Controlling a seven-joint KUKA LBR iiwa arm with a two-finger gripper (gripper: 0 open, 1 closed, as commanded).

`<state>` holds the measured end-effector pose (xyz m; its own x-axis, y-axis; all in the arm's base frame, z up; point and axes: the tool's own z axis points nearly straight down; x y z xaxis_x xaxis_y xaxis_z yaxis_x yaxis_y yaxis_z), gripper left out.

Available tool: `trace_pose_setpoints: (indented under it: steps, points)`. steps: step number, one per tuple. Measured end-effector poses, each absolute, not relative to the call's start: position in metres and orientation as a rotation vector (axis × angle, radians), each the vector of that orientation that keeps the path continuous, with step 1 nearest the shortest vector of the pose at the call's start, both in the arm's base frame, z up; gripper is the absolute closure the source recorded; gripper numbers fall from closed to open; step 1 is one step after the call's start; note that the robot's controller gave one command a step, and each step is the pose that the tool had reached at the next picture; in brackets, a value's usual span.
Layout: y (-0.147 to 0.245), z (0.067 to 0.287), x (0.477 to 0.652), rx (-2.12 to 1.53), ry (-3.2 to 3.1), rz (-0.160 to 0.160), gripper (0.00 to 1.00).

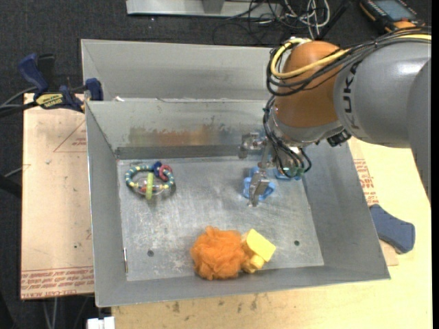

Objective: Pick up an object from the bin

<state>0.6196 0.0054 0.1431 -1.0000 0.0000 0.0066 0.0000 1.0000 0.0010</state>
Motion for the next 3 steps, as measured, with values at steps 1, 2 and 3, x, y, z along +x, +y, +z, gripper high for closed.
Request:
trace_pose_setpoints:
  steps: [1, 2, 3]
  points:
    - [0.005, 0.148, 0.622, 0.0, -3.143, -0.002, 0.0]
    - [-0.02, 0.111, 0.641, -0.018, -3.154, -0.004, 0.0]
    - [-0.035, 0.072, 0.636, -0.173, -3.135, 0.0, 0.0]
